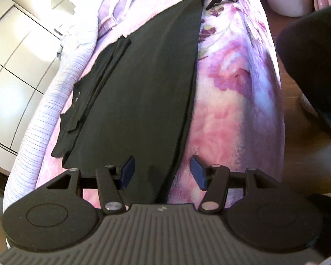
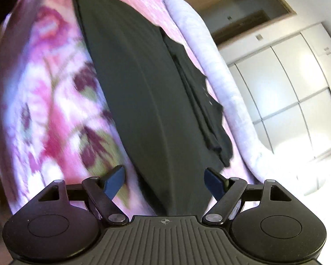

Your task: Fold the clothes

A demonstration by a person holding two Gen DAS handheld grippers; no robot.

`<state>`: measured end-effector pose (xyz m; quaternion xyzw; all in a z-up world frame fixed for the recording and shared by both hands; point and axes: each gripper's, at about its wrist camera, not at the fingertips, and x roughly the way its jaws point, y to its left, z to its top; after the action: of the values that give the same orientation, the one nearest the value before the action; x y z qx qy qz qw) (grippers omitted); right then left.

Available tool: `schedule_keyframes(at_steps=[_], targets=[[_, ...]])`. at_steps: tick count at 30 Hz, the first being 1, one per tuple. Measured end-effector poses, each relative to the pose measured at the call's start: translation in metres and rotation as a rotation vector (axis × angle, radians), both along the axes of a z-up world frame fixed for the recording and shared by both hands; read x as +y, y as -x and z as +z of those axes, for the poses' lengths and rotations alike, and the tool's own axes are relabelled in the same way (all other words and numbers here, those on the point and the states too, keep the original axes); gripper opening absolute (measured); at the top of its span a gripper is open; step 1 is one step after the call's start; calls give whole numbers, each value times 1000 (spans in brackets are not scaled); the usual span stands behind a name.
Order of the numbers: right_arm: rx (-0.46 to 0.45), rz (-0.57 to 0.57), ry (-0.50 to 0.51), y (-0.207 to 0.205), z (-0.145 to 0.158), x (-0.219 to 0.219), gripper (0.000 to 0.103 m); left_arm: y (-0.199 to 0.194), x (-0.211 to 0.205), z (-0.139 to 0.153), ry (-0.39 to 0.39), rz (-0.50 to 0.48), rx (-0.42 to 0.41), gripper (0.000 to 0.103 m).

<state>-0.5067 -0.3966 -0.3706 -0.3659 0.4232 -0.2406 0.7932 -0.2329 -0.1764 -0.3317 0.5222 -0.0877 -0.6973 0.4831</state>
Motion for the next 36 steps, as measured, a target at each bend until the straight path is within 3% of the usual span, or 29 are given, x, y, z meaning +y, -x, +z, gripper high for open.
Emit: schedule_keyframes(at_steps=[7,11,16,18,21,26,32,36], targets=[[43,-62,102,-9,-12,7,78,3,17,-10,105,25,-19,53],[107,-132,118,-15,-13,8,78,17,21,-15,141,42,-102,53],[145,-140,153,-13,-20,11,78,20,18,-19,156,60,-193,53],[151,-141,164,-12,-22,11,78,18,16,-23,164,88,-258,39],[141,-133,166,-4,-25,9,78,9,13,-28,146,121,-280,38],[95,-85,160,5,-26,2,78,19,10,-37,161,64,-367,29],[85,-30,139,7,-19,-8,78,28,-12,-42,179,45,-366,29],[111,-62,151,6,-18,-23,78,27,-27,-42,163,60,-350,27]])
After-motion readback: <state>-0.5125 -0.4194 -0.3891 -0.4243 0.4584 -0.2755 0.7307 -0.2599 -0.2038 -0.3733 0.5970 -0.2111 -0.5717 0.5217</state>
